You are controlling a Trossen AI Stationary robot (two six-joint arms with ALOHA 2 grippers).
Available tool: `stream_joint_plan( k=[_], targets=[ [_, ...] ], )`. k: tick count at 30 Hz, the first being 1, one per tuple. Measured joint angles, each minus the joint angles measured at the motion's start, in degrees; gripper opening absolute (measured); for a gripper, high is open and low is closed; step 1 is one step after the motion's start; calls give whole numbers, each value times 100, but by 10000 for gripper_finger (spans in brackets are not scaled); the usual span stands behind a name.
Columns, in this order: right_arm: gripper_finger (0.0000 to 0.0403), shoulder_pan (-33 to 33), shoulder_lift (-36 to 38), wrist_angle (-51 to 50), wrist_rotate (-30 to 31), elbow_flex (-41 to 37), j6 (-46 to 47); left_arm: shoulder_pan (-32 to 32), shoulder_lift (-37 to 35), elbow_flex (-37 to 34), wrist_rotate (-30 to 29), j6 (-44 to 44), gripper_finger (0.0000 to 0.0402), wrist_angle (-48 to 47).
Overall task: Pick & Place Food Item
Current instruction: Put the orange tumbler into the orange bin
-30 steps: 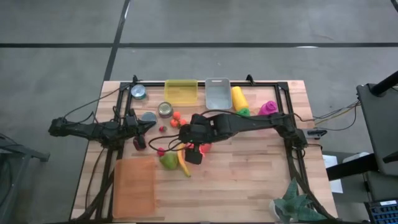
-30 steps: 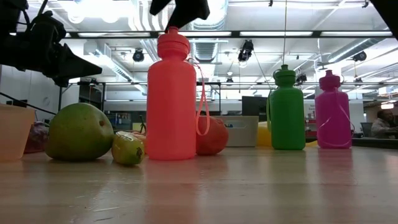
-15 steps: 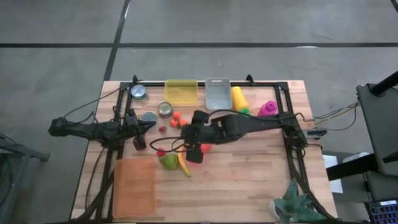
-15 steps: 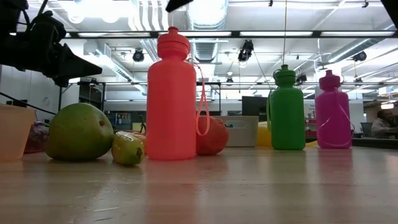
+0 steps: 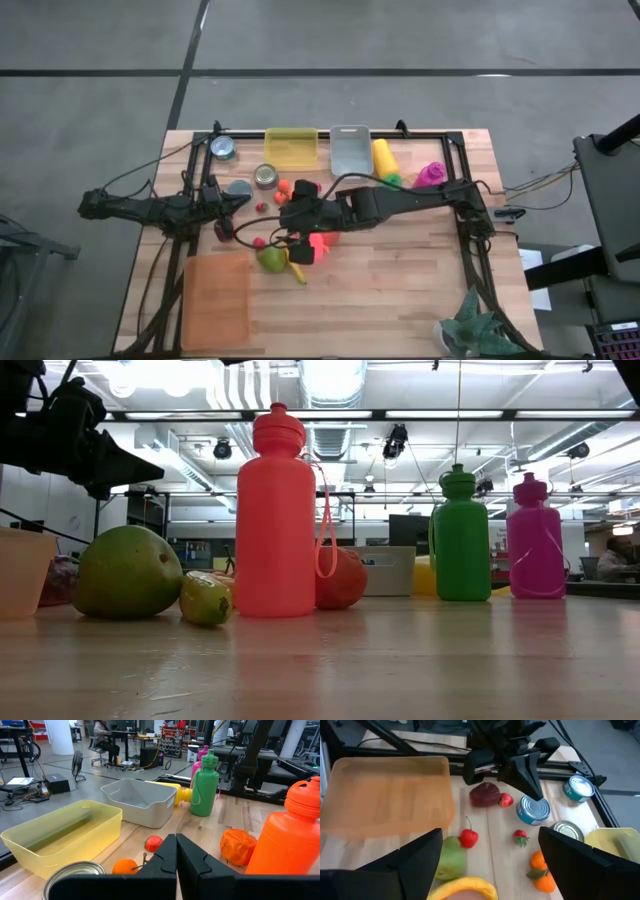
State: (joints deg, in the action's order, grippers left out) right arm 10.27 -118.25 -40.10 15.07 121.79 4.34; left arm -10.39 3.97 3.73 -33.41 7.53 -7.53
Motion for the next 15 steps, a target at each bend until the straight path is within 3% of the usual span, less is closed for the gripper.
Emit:
stream_joint_plan(
  k=[4,15],
  targets=[
    [328,-23,205,1461,216,-743,-112,0,0,0,-1,0,0,-1],
    [328,-216,356,7470,611,-3249,-1555,0,0,0,-2,0,0,0]
  ],
)
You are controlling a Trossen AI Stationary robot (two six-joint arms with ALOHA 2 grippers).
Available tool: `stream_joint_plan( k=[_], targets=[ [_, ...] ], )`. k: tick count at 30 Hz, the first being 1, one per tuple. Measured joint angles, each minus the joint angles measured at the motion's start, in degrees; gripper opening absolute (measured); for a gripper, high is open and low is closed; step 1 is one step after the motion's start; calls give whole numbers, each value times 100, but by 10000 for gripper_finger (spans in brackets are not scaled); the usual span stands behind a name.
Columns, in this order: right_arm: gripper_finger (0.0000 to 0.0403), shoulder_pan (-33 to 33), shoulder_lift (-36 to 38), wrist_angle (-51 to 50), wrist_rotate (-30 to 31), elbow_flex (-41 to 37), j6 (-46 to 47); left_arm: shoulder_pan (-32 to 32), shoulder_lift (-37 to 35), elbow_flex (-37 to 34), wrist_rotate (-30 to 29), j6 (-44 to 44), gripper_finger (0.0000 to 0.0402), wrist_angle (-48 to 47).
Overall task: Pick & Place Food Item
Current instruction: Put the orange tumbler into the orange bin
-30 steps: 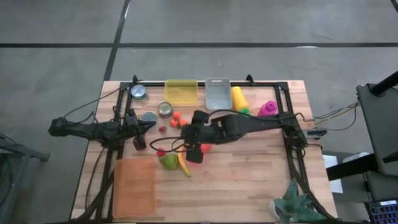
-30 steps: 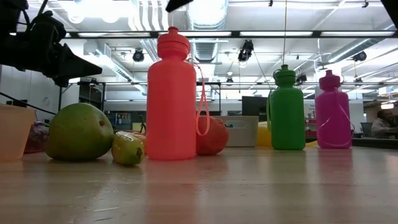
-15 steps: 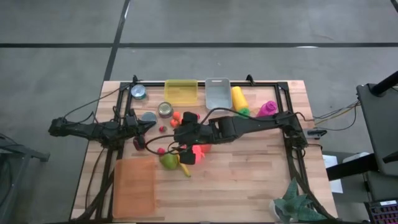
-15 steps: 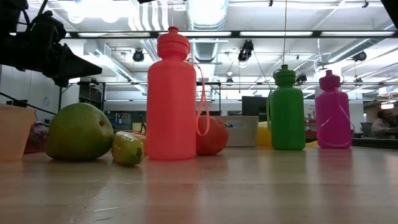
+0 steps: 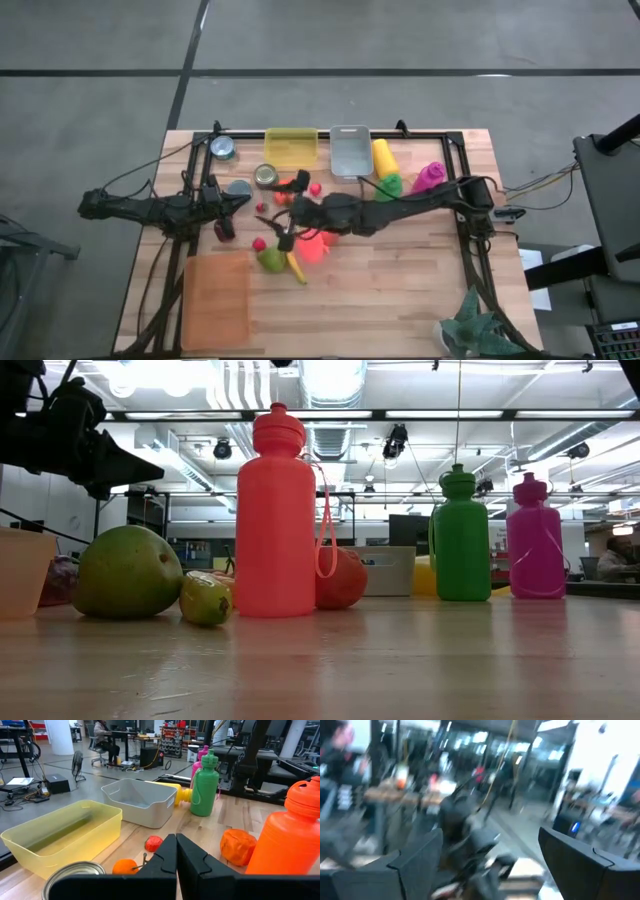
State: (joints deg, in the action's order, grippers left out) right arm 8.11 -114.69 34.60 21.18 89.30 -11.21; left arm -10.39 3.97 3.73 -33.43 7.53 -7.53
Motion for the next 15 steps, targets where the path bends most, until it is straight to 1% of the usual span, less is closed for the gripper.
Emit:
stream_joint_plan(
  k=[3,5,9,15],
  targets=[
    [328,-113,46,955,110,-564,-255,0,0,0,1,0,0,-1],
    [328,-154,174,1229,426,-935,-273,0,0,0,0,0,0,0],
    [328,-182,772,1272,890,-1712,-170,0,0,0,0,0,0,-1],
    [328,-141,1907,1230,881,-3119,-127,0,0,0,0,0,0,0]
  ],
)
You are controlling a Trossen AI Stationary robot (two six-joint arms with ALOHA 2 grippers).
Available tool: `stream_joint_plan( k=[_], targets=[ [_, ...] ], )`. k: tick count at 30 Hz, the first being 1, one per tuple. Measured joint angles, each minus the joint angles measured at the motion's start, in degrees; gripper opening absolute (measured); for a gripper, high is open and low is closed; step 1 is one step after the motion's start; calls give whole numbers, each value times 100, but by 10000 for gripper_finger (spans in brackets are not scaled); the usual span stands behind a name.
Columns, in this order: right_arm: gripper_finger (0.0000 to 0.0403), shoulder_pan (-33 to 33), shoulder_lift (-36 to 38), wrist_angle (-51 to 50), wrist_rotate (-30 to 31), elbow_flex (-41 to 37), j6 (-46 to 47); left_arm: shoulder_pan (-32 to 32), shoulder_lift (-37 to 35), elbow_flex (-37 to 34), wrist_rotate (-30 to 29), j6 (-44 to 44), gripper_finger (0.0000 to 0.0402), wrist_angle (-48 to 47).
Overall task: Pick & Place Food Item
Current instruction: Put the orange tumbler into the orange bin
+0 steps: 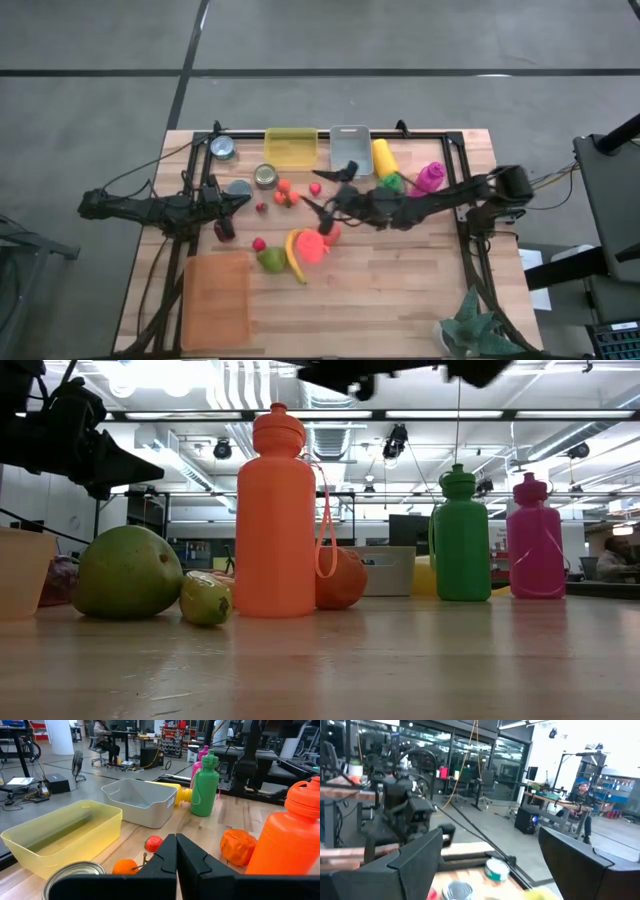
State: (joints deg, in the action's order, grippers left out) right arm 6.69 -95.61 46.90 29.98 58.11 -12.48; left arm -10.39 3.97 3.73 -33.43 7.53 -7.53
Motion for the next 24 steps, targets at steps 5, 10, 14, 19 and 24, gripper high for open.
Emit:
stream_joint_plan(
  k=[5,10,14,19,24],
  targets=[
    [328,20,1076,38,-3,-1129,173,0,0,0,0,0,0,0],
    [328,20,2267,55,-1,-2127,287,0,2,0,0,0,0,0],
    [328,20,3147,21,-1,-2758,357,0,0,0,1,0,0,-1],
    [328,18,4112,47,-2,-3307,734,0,0,0,0,0,0,0],
    [328,18,4810,8,-51,-3656,595,0,0,0,0,0,0,0]
  ],
)
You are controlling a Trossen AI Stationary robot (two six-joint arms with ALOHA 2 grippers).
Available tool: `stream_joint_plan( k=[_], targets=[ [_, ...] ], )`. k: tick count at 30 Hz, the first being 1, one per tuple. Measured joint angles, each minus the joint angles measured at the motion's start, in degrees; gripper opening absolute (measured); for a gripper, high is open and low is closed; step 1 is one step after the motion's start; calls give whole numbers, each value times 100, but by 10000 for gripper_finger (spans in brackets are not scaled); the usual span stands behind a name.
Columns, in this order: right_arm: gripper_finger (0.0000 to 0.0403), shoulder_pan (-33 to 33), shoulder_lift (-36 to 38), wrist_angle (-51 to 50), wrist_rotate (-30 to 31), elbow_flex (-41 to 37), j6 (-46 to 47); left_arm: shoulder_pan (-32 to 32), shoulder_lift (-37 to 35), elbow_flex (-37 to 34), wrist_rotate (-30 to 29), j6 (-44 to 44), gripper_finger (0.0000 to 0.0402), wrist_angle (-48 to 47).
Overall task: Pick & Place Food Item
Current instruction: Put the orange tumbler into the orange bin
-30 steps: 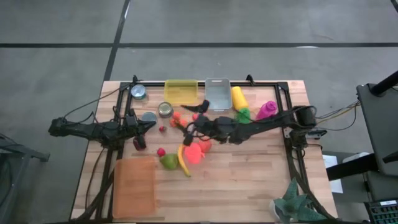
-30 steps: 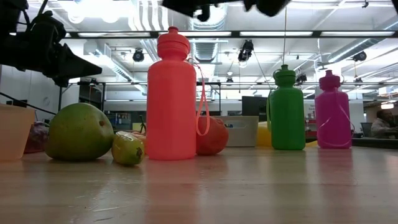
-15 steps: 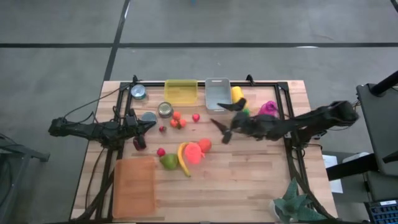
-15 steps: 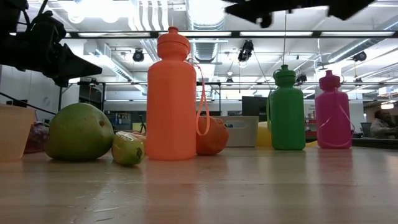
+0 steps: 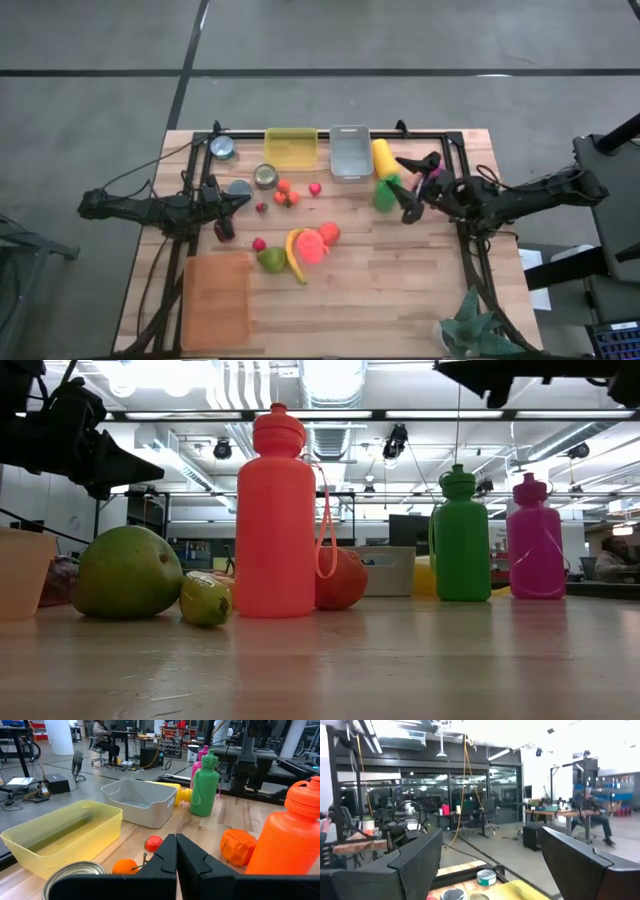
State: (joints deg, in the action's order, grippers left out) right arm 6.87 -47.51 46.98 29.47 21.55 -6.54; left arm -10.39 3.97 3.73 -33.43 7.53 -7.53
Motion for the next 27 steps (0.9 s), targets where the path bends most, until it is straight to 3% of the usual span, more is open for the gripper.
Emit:
stream_joint_plan(
  k=[5,27],
  targets=[
    [328,2,341,-4,-423,-197,-440,0,0,0,0,0,0,0],
    [328,-2,236,-11,-441,-169,-90,0,0,0,2,0,0,0]
  ],
)
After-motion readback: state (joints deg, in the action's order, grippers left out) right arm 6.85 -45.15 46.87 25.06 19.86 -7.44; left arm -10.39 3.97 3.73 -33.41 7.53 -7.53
